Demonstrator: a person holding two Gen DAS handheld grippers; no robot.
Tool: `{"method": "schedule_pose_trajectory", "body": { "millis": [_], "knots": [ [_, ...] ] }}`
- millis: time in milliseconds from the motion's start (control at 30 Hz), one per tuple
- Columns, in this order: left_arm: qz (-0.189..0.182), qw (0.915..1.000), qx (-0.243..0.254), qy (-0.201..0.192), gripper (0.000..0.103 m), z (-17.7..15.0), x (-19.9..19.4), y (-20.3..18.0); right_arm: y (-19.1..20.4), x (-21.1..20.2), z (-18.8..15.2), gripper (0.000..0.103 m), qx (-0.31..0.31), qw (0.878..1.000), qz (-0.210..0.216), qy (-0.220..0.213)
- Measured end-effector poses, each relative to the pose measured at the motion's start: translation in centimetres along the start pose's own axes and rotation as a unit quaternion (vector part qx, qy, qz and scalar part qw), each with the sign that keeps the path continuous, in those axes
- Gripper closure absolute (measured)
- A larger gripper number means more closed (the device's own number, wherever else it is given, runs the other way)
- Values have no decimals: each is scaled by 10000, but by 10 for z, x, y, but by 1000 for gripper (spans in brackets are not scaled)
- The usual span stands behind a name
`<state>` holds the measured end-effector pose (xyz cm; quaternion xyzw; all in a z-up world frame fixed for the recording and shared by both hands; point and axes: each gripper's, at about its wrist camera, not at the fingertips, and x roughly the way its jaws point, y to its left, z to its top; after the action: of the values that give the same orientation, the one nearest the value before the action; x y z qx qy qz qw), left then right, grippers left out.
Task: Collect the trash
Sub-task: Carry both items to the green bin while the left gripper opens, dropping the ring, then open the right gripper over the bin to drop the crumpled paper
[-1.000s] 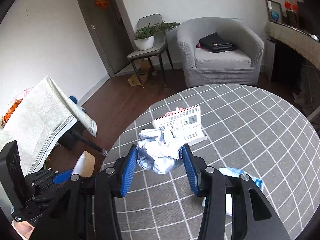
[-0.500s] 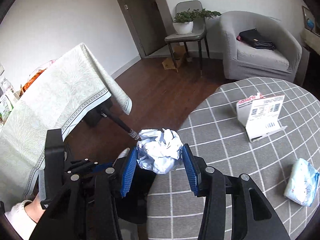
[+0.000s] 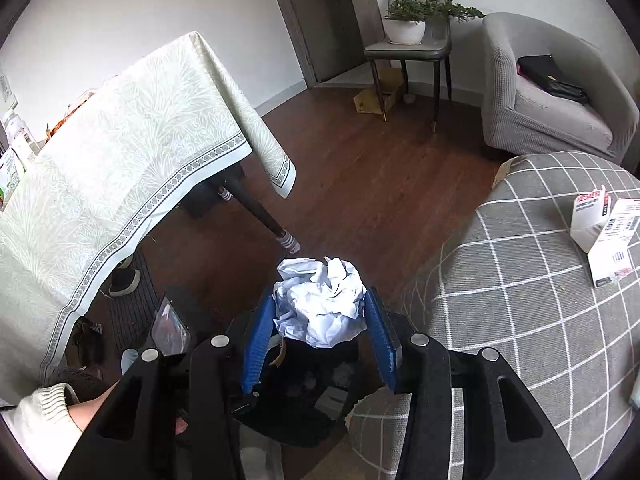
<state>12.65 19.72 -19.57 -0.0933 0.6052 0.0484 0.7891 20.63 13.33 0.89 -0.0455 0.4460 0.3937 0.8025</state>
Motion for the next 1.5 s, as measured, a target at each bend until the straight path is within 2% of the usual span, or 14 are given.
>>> {"method": "schedule_pose_trajectory", "body": {
  "millis": [267, 467, 500, 700, 1000, 1267, 1500],
  "knots": [
    [-1, 9997, -181, 168, 70, -11, 11, 21, 25, 40, -2, 57, -229, 9987, -53, 447],
    [-7, 9994, -245, 236, 55, -13, 16, 40, 37, 64, -6, 57, -366, 9967, -47, 718],
    [13, 9995, -253, 205, 50, -13, 15, 41, 38, 68, -7, 57, -375, 9964, -54, 759],
    [128, 9995, -284, -104, 40, -15, -2, 53, 41, 95, -14, 57, -420, 9931, -122, 1085],
    [34, 9955, -481, -817, 30, -11, -40, 71, 48, 132, -29, 57, -521, 9862, -233, 1553],
    [-71, 9891, -460, -1395, 33, -6, -71, 73, 54, 160, -45, 57, -612, 9777, -253, 1994],
    [-154, 9835, -461, -1742, 56, -1, -99, 69, 58, 184, -64, 57, -773, 9681, -289, 2367]
  ]
}}
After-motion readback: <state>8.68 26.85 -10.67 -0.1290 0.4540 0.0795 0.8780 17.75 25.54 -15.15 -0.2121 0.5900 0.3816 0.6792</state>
